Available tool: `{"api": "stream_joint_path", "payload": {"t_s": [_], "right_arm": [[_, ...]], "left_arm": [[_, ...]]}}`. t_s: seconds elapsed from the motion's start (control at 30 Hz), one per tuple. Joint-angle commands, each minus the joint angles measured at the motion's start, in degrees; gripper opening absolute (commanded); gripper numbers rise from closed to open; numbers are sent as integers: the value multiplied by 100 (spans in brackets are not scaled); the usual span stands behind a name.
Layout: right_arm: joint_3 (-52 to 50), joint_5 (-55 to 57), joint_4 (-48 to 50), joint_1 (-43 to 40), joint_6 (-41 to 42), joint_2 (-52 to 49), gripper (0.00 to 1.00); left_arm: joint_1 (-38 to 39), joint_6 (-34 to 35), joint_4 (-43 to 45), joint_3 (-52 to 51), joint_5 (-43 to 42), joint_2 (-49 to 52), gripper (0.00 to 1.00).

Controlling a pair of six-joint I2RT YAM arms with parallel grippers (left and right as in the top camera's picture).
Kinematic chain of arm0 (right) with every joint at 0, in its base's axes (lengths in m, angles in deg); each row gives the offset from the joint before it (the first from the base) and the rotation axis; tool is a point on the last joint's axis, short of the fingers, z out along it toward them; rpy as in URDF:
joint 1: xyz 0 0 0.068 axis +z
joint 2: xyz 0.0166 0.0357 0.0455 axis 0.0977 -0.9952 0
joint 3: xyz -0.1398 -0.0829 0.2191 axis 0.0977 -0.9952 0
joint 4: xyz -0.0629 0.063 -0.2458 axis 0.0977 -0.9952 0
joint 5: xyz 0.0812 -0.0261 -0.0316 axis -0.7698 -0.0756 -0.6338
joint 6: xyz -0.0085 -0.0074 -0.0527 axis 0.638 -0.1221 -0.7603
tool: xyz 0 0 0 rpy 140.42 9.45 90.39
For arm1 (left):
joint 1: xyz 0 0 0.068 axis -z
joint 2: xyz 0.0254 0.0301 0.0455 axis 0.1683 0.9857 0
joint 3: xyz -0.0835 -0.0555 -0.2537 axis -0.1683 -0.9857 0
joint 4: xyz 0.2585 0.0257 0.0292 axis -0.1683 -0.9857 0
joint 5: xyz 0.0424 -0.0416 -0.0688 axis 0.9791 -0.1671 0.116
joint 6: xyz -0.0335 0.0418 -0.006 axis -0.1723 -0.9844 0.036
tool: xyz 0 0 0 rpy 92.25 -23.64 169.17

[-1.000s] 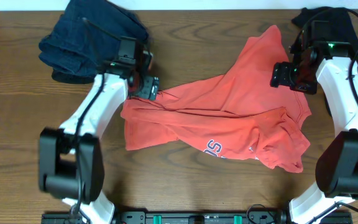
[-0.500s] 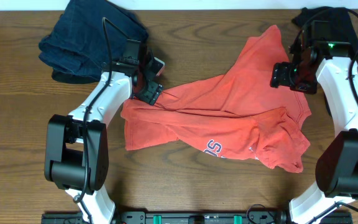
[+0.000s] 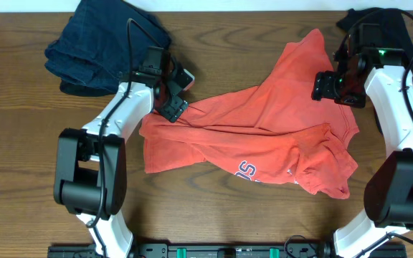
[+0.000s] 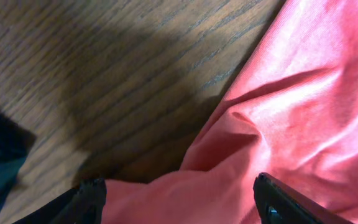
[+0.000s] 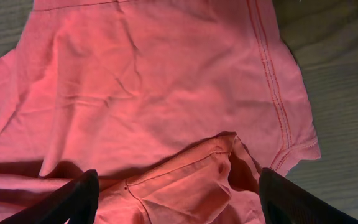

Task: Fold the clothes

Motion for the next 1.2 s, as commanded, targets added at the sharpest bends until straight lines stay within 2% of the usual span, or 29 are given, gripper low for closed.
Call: {"api": "stream_joint_path", "payload": {"t_s": [0.0,0.03,0.07,0.1,0.17,0.2,0.6,0.63,0.7,0.73,0.77,0.83,1.17], "right_arm": [[83,-39,13,39,-59,79,80],[83,-39,13,37,-59,79,80],[83,-39,11,37,-59,79,80],[83,-39,13,39,-59,79,80],[83,-39,46,39,-59,79,80],[83,-39,52,39,-59,79,80],[83,-46,74,39,-57,79,79],[83,-46,72,39,-57,79,79],[83,-85,68,39,-57,79,79],[83,-90,68,39,-57,79,79],[83,-111,70,39,-57,79,79],[83,-149,74,39,-57,79,79],[83,-173,90,39,-57,79,79]], "left_arm": [[-13,-234,57,50,-81,195,71],[-13,-232,87,50,-76,195,56],[-13,-225,166,50,-55,195,28],[-13,-170,260,50,-57,190,13],[-13,61,461,50,-57,190,6],[-13,140,540,50,-59,188,6],[-13,155,557,72,-79,-74,6],[-13,127,518,72,-81,-133,10],[-13,-83,365,72,-79,-243,35],[-13,-83,339,72,-76,-262,41],[-15,-83,297,72,-76,-262,53],[-15,-116,173,72,-79,-245,64],[-20,-297,-20,70,-76,94,65]]}}
